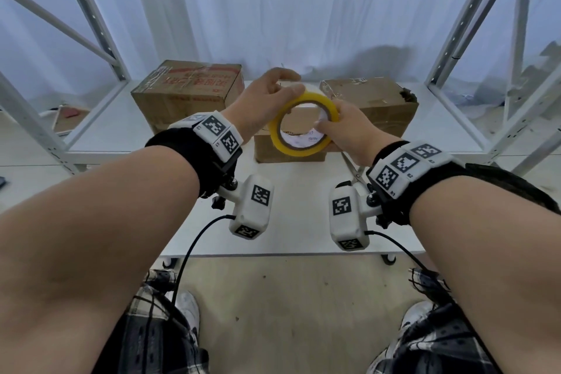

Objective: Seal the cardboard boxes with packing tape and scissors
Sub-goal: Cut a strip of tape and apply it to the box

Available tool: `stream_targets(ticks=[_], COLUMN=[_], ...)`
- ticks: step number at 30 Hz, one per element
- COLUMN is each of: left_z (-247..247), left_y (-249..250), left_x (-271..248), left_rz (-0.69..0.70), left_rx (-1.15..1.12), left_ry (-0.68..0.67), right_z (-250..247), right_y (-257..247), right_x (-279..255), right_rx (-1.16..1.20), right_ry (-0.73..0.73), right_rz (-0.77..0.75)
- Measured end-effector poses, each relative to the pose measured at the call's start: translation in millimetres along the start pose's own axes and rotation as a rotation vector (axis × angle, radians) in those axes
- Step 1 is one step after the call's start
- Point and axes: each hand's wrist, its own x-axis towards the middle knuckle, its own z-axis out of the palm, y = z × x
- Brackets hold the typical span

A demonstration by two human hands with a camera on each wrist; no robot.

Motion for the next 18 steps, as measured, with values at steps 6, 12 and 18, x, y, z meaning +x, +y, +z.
stream_targets(ticks=[6,12,18], left_z=[-1.6,-1.2,2.2], left_y=[-4.8,1.2,-2.0], left_x=[-1.7,-7.4,-7.6], left_rz=[0.122,0.225,0.290], left_rx=[0.174,0.496,0.559], left_ry=[-0.031,-0.036,-0.039], right_z=[6.5,9.8,9.4], right_y=[-2.2,-4.8,-4.7], right_x=[5.1,9.6,8.9], right_rx=[0.346,-0.053,-0.323], right_ry=[0.009,0.183,0.199], right_rz=[0.164,0.033,-0.136])
